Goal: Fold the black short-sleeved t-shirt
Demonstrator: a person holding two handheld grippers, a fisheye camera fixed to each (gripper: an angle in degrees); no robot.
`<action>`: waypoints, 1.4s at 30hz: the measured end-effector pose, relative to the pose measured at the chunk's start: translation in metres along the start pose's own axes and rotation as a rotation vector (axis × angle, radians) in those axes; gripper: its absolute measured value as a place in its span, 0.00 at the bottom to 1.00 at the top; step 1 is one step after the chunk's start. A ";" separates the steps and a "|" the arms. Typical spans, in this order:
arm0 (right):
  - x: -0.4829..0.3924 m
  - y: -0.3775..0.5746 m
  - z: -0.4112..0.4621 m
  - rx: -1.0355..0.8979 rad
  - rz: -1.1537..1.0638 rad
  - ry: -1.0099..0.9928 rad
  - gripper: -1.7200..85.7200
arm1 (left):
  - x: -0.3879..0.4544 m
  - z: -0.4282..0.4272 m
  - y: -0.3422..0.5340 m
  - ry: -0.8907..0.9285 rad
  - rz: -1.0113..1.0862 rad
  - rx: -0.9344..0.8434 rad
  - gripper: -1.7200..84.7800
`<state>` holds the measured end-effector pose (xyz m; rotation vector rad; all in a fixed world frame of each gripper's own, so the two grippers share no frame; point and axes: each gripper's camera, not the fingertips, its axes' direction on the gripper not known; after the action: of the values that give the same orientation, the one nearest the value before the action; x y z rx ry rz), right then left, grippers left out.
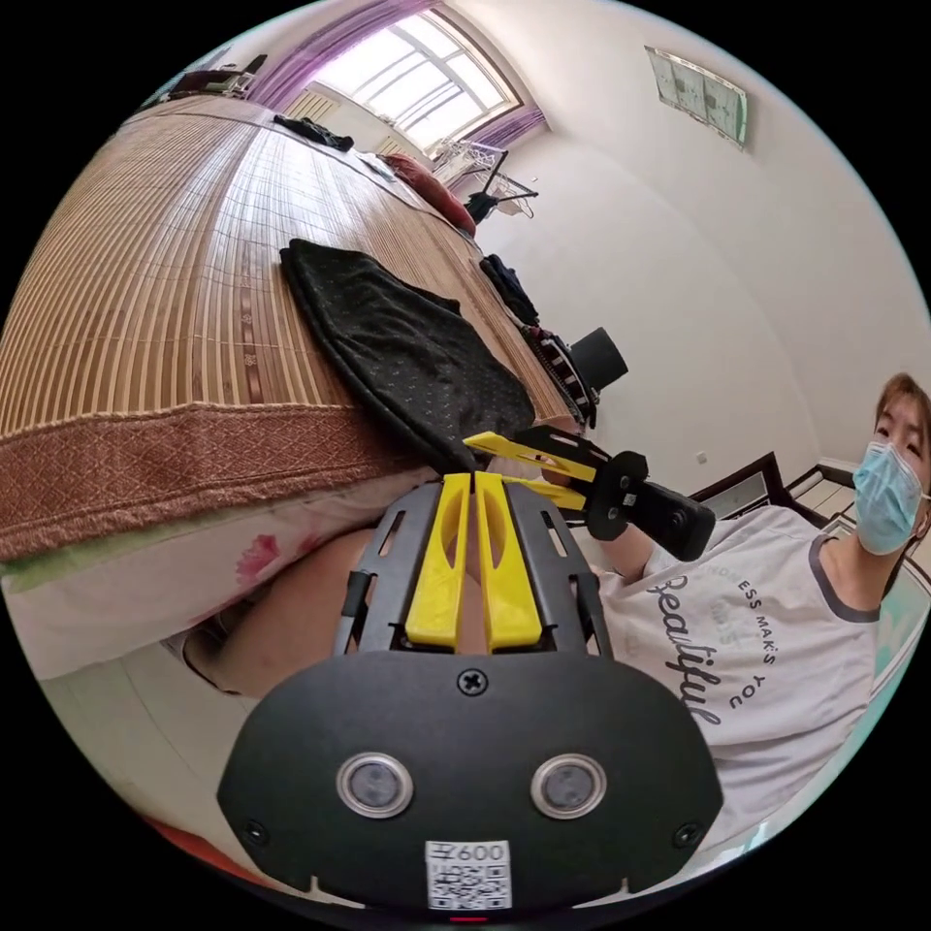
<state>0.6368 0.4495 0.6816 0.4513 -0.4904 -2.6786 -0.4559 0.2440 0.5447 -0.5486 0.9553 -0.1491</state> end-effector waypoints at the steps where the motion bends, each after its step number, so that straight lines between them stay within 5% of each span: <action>1: -0.008 0.000 0.003 -0.006 -0.003 0.007 0.03 | 0.003 0.002 0.004 -0.015 0.022 0.009 0.03; 17: -0.055 0.001 0.040 -0.045 0.031 0.020 0.01 | 0.104 0.101 0.128 -0.431 0.496 0.068 0.04; 26: -0.065 -0.018 0.050 -0.052 0.014 0.054 0.01 | 0.225 0.224 0.184 -0.998 0.986 -0.119 0.11; 32: -0.062 -0.028 0.053 -0.047 0.040 0.060 0.01 | 0.226 0.297 0.179 -1.025 1.144 -0.308 0.05; 42: 0.001 0.014 0.067 -0.223 0.095 0.120 0.01 | 0.277 0.256 0.171 -1.183 1.366 -0.212 0.04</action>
<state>0.6156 0.4552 0.7467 0.5054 -0.1708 -2.5578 -0.1084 0.3879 0.3710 -0.0118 0.0066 1.3768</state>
